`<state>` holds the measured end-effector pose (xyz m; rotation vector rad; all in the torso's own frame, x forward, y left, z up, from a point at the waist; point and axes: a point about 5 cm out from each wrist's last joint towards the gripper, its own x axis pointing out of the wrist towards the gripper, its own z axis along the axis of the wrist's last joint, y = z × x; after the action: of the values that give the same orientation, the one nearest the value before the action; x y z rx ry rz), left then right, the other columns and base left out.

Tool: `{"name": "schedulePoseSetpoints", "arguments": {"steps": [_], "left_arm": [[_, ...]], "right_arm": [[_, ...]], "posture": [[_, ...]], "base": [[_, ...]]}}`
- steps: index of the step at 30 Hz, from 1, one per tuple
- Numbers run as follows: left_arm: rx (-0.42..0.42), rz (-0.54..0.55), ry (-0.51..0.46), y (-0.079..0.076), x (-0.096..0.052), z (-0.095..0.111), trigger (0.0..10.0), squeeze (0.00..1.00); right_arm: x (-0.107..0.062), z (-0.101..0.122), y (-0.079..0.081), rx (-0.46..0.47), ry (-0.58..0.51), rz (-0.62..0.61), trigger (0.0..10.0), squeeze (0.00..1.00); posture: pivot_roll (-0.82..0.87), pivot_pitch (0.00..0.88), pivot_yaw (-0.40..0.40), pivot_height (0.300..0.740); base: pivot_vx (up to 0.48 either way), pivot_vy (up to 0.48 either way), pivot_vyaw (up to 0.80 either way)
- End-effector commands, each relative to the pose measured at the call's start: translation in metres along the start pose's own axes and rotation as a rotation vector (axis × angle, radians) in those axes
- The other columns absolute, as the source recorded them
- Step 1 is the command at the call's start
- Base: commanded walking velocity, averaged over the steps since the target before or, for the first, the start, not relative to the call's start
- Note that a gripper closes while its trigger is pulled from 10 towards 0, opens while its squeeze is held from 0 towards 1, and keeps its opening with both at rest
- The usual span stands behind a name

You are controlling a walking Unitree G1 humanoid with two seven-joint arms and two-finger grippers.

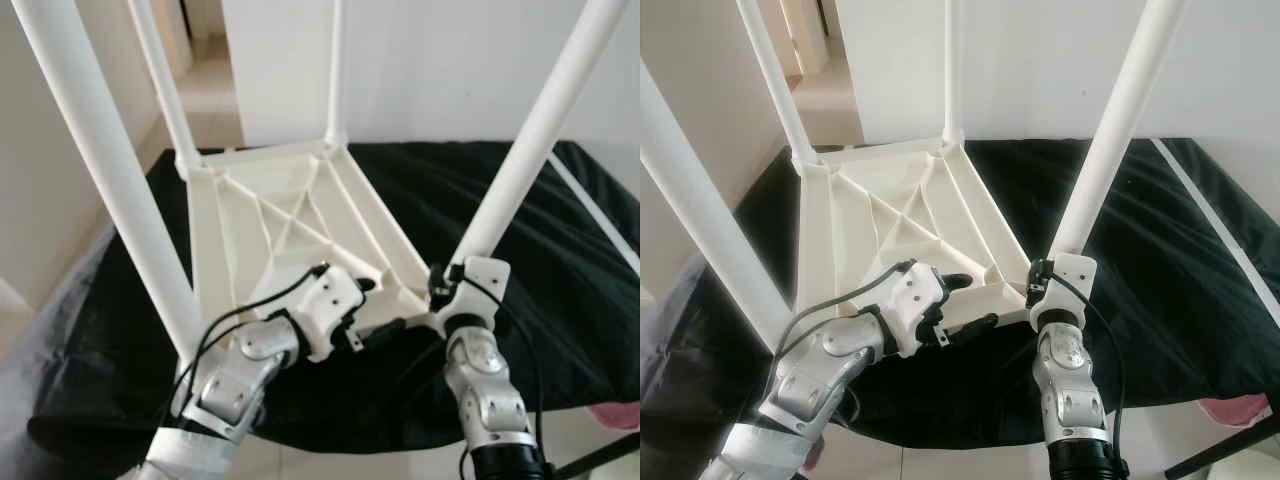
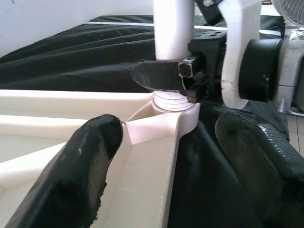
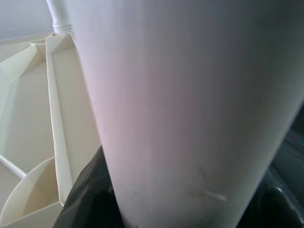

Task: Building children table

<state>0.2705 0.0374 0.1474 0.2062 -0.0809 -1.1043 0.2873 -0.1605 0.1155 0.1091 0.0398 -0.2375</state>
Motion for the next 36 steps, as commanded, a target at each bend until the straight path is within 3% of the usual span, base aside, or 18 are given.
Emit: {"name": "schedulePoseSetpoints", "arguments": {"steps": [1, 5, 8, 10, 12, 13, 14, 23, 25, 26, 29, 30, 36], "left_arm": [[0.005, -0.028, 0.002, 0.0, 0.002, 0.0, 10.0, 0.0], [0.01, -0.022, -0.001, 0.002, 0.002, 0.001, 10.0, 0.0], [0.012, -0.019, -0.004, 0.004, 0.003, 0.001, 10.0, 0.0], [0.012, -0.018, -0.003, 0.004, 0.003, 0.001, 10.0, 0.0], [0.012, -0.015, -0.005, 0.004, 0.003, 0.001, 10.0, 0.0], [0.013, -0.014, -0.006, 0.004, 0.003, 0.001, 10.0, 0.0], [0.015, -0.013, -0.008, 0.005, 0.004, 0.002, 10.0, 0.0], [0.014, -0.005, -0.026, 0.006, 0.008, 0.007, 10.0, 0.0], [0.012, -0.013, -0.023, 0.003, 0.008, 0.005, 10.0, 0.0], [0.004, -0.028, -0.02, -0.002, 0.007, 0.003, 10.0, 0.0], [0.002, -0.032, -0.02, -0.003, 0.007, 0.003, 10.0, 0.0], [0.0, -0.031, -0.019, -0.003, 0.006, 0.003, 10.0, 0.0], [-0.005, -0.023, -0.031, 0.001, 0.005, 0.006, 10.0, 0.0]], "right_arm": [[-0.007, -0.025, -0.006, 0.033, 0.137, -0.029, 10.0, 0.0], [-0.007, -0.017, -0.005, 0.03, 0.084, -0.002, 10.0, 0.0], [-0.005, -0.005, 0.002, 0.063, 0.012, 0.13, 10.0, 0.0], [-0.003, -0.001, -0.002, 0.102, 0.003, 0.126, 10.0, 0.0], [-0.001, -0.006, -0.006, 0.073, 0.048, 0.124, 10.0, 0.0], [-0.001, -0.008, -0.007, 0.078, 0.055, 0.133, 10.0, 0.89], [-0.002, -0.005, -0.008, 0.111, 0.036, 0.146, 10.0, 1.0], [-0.004, 0.004, -0.011, 0.039, -0.034, 0.234, 10.0, 1.0], [-0.006, 0.007, -0.012, 0.028, -0.049, 0.276, 10.0, 1.0], [-0.011, 0.011, -0.016, 0.008, -0.062, 0.391, 10.0, 1.0], [-0.013, 0.012, -0.018, 0.001, -0.058, 0.431, 10.0, 1.0], [-0.013, 0.015, -0.028, -0.047, -0.059, 0.484, 10.0, 0.0], [-0.005, 0.024, -0.041, -0.104, -0.08, 0.551, 10.0, 0.0]], "posture": [[-0.12, 0.005, 0.023, 0.74], [-0.12, 0.001, 0.021, 0.74], [-0.12, 0.0, 0.023, 0.74], [-0.12, 0.0, 0.021, 0.74], [-0.12, 0.0, 0.02, 0.74], [-0.12, 0.0, 0.02, 0.74], [-0.12, 0.0, 0.017, 0.74], [-0.12, 0.004, 0.016, 0.74], [-0.13, 0.008, 0.016, 0.74], [-0.12, 0.014, 0.017, 0.74], [-0.12, 0.014, 0.017, 0.74], [-0.12, 0.016, 0.019, 0.74], [-0.11, 0.013, 0.025, 0.74]], "base": [[0.0, 0.0, 0.0], [0.0, 0.0, 0.0], [0.0, 0.0, 0.0], [0.0, 0.0, 0.0], [0.0, 0.0, 0.0], [0.0, 0.0, 0.0], [0.0, 0.0, 0.0], [0.0, 0.0, 0.0], [0.0, 0.0, 0.0], [0.0, 0.0, 0.0], [0.0, 0.0, 0.0], [0.0, 0.0, 0.0], [0.0, 0.0, 0.0]]}}
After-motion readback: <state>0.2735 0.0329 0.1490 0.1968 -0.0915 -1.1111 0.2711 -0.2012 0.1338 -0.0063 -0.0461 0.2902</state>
